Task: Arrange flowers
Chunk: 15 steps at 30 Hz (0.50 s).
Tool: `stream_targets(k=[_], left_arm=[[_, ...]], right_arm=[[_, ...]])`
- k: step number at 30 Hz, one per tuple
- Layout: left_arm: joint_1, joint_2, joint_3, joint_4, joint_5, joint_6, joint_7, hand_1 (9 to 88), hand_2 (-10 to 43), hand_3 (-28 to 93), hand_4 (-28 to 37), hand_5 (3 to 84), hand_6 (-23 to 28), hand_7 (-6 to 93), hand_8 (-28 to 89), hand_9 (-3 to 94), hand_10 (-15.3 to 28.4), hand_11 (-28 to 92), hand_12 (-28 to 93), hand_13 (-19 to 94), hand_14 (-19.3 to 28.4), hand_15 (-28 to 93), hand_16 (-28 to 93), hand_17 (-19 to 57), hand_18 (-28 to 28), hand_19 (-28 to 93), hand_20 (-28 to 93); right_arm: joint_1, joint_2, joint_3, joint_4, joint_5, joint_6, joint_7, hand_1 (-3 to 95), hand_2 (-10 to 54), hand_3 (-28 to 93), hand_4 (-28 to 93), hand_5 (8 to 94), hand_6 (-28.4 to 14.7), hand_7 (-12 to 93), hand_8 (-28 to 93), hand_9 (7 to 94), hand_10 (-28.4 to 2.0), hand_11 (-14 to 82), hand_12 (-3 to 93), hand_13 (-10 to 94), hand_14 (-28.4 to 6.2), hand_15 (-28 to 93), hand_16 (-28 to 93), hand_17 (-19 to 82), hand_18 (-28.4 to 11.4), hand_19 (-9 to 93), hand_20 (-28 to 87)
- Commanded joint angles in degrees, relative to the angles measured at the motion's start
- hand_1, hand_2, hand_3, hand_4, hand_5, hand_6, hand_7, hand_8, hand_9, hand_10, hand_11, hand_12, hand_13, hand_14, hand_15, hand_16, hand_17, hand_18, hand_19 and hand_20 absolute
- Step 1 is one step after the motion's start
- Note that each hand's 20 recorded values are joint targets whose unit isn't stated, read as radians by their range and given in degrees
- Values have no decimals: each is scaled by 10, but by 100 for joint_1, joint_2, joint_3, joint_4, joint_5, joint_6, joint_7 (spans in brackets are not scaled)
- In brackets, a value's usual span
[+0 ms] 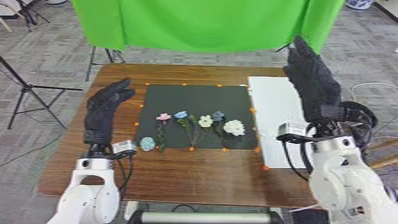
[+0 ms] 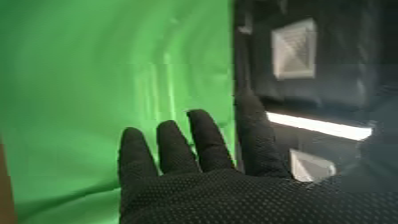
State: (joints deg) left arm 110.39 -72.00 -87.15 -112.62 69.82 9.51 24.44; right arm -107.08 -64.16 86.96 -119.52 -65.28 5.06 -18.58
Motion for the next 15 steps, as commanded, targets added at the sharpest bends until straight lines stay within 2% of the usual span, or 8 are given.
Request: stream_targets(k=[1, 2, 3, 5, 7, 9, 10, 15], left_arm=[[72, -219, 160, -99, -253, -103, 199, 211, -20, 733, -279, 478, 26, 114, -76, 502, 136, 185, 107, 368, 145, 152, -31, 75, 76, 12, 159], [102, -216, 117, -122, -233, -146, 197, 202, -25, 735, -280, 473, 26, 109, -75, 498, 136, 178, 105, 362, 144, 145, -31, 69, 72, 10, 154], [111, -219, 98, -125, -209, -117, 244, 195, -28, 735, -281, 470, 27, 104, -75, 494, 136, 173, 103, 355, 142, 139, -30, 64, 69, 9, 148], [121, -242, 66, -142, -249, -123, 254, 186, -32, 736, -282, 458, 27, 93, -73, 481, 137, 162, 100, 348, 141, 129, -28, 59, 67, 10, 141], [95, -284, 66, -109, -322, -133, 321, 183, -34, 736, -282, 455, 28, 90, -71, 474, 136, 155, 98, 342, 138, 121, -27, 57, 66, 12, 138], [114, -312, 48, -109, -400, -157, 309, 181, -37, 741, -282, 453, 29, 88, -71, 463, 134, 149, 97, 334, 134, 112, -27, 63, 64, 15, 136], [140, -324, 19, -109, -408, -201, 296, 181, -38, 742, -282, 452, 29, 87, -70, 459, 134, 149, 97, 333, 134, 110, -25, 65, 64, 16, 136], [271, -347, -103, -164, -455, -229, 248, 183, -42, 743, -283, 449, 29, 85, -69, 447, 134, 144, 96, 330, 132, 105, -23, 75, 64, 20, 138]], right_arm=[[-470, -232, -158, 137, -664, -257, -444, -26, -47, 710, -278, 248, 32, 56, -81, 229, -90, -17, 75, 118, -106, -94, 173, 21, -121, 41, 175], [-484, -222, -148, 131, -675, -302, -423, -26, -48, 700, -280, 244, 32, 55, -80, 227, -90, -17, 75, 113, -106, -99, 175, 14, -120, 40, 173], [-488, -209, -150, 141, -674, -297, -432, -26, -48, 691, -281, 243, 32, 55, -80, 224, -90, -19, 75, 107, -106, -105, 177, 8, -118, 38, 171], [-564, -217, -102, 112, -676, -266, -401, -26, -46, 680, -282, 240, 31, 53, -78, 216, -88, -22, 77, 101, -106, -123, 195, -4, -118, 44, 164], [-614, -238, -82, 101, -565, -202, -417, -26, -46, 671, -282, 238, 30, 50, -77, 206, -87, -29, 79, 97, -106, -144, 220, -10, -116, 43, 156], [-628, -236, -92, 102, -478, -163, -404, -26, -45, 669, -282, 236, 29, 49, -77, 197, -86, -33, 78, 92, -107, -154, 230, -13, -114, 41, 155], [-629, -232, -92, 105, -477, -190, -399, -26, -45, 669, -283, 236, 28, 48, -76, 195, -85, -34, 79, 92, -108, -158, 234, -14, -112, 41, 155], [-619, -275, -135, 103, -578, -204, -405, -26, -47, 668, -283, 241, 16, 40, -73, 194, -85, -38, 81, 99, -108, -176, 264, -12, -112, 41, 153]])
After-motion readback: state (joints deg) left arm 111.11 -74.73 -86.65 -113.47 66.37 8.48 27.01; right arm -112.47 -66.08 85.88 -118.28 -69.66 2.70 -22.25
